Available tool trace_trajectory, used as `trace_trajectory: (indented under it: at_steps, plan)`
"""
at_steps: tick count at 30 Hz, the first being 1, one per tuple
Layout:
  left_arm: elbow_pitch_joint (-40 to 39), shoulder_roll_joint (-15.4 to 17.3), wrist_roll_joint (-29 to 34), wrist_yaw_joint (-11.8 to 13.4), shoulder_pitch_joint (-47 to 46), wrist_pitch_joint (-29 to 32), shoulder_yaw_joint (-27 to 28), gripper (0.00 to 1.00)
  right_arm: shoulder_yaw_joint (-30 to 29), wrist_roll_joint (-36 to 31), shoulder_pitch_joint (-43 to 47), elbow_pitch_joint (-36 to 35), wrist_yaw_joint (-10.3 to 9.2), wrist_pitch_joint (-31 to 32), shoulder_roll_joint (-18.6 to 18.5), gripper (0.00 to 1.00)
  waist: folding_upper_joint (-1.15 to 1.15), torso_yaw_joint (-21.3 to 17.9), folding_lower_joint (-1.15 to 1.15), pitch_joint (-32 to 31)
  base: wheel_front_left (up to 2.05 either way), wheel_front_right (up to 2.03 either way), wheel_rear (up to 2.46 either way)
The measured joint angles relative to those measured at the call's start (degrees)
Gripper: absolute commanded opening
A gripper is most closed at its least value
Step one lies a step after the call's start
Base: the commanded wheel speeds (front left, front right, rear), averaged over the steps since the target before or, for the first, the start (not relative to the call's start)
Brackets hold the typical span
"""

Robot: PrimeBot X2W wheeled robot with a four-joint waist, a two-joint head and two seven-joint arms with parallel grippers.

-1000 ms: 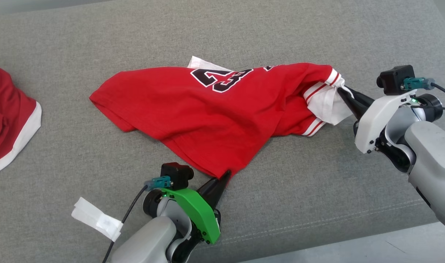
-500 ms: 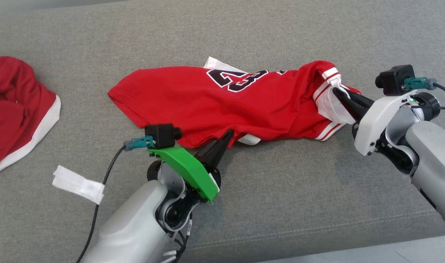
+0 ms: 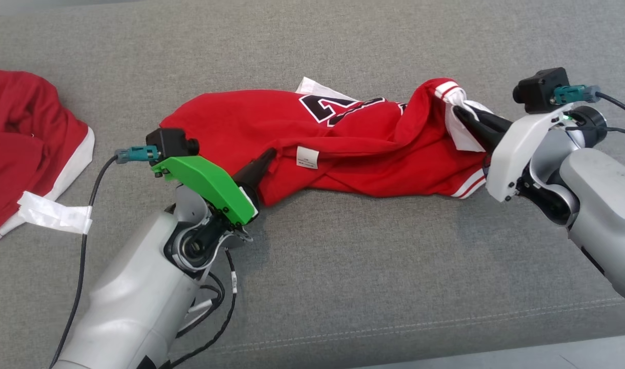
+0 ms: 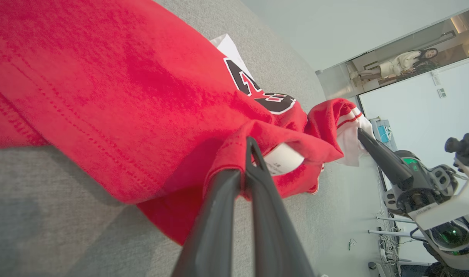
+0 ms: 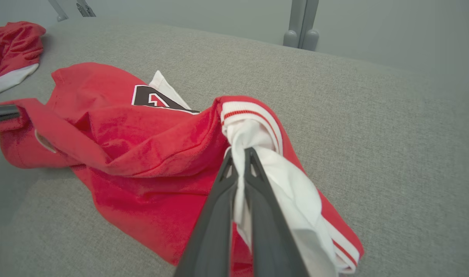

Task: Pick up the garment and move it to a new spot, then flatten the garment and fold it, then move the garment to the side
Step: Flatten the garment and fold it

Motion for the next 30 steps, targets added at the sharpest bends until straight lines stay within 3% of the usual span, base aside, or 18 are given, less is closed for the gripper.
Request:
trace_trajectory:
  at_steps: [1,2,3,7,17,21,30]
  plan:
    - [0.7,0.0,-0.1,0.2,-0.6,0.5,0.2,0.47,0.4,0.2,-0.2,0.0,0.00,0.1,0.4,0.00,0.00,-0.1,0.00,0.2,0.00,0.00,0.00]
    - [1.4,0.0,-0.2,0.6,-1.0,0.6,0.6,0.60,0.7,0.3,-0.4,0.0,0.01,0.1,0.8,0.00,0.00,-0.2,0.00,0.4,0.00,0.00,0.00]
    - [2.0,-0.1,-0.3,1.1,-1.5,0.6,1.1,1.00,1.0,0.3,-0.6,-0.1,0.01,0.1,1.2,0.00,0.00,-0.3,0.00,0.5,0.00,0.00,0.00]
    - [4.8,0.3,-0.1,3.1,-3.6,0.2,2.6,1.00,2.0,0.4,-1.0,-0.1,0.01,0.1,1.8,0.00,0.00,-1.0,0.00,1.1,0.00,0.00,0.00]
    - [6.8,1.5,3.6,3.6,-6.3,-2.4,2.3,1.00,2.5,2.2,-1.1,1.5,0.00,-0.7,1.2,0.00,0.00,-1.4,0.00,1.6,0.00,0.00,0.00]
    - [5.8,3.7,8.2,3.5,-7.1,-4.9,-0.1,1.00,2.8,2.7,-1.0,1.9,0.00,-1.3,1.0,0.00,0.00,-1.1,0.00,1.6,0.00,0.00,0.00]
    - [2.7,4.6,15.3,1.5,-5.8,-6.3,-7.7,1.00,3.3,3.8,-0.9,2.7,0.01,-2.5,-0.3,0.00,0.00,-0.1,0.00,1.4,0.00,0.00,0.00]
